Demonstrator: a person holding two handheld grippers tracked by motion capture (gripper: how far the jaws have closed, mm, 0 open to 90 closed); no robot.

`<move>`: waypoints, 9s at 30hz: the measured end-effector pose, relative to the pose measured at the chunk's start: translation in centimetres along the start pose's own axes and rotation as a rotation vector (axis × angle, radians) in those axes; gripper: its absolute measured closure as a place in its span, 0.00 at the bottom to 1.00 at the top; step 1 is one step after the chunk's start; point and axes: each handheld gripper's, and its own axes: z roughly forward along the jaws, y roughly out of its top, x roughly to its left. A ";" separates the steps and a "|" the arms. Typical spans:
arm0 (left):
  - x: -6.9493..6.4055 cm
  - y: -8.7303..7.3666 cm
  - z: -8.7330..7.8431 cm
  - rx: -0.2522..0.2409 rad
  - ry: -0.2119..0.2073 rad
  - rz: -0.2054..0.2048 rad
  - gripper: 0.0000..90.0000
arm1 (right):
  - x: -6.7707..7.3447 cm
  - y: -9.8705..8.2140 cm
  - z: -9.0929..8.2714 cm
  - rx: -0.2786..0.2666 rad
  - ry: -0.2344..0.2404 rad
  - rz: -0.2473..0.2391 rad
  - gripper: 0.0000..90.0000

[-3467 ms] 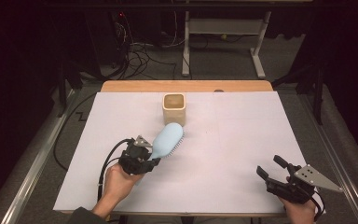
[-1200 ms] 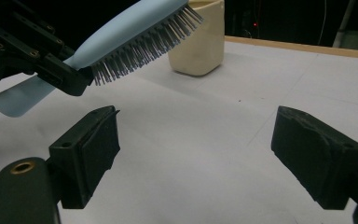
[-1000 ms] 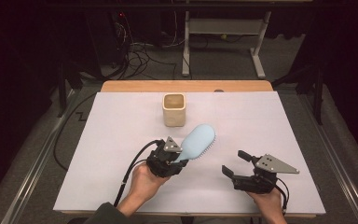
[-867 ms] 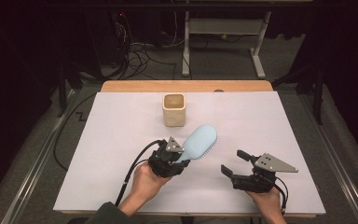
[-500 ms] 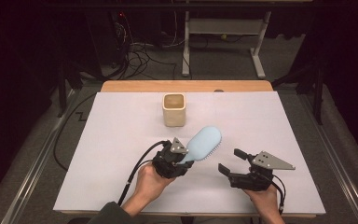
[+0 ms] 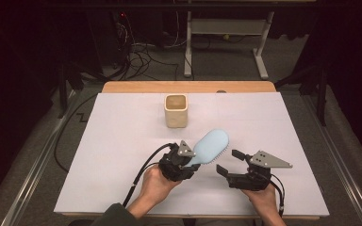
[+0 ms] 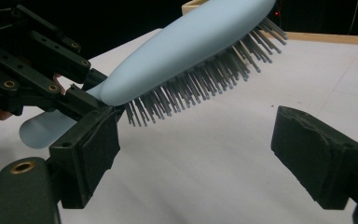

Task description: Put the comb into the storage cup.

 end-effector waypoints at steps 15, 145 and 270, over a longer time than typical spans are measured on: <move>-0.9 0.3 0.7 0.004 -0.003 0.029 0.77 | 0.2 0.4 0.9 0.006 0.027 0.029 0.17; 4.2 -5.6 -5.5 -0.274 0.055 -0.089 0.40 | 1.6 8.4 4.8 0.190 0.164 0.062 0.62; 10.4 -21.0 -11.1 -0.390 0.361 -0.401 0.36 | -4.8 17.1 8.1 0.225 -0.101 0.092 0.61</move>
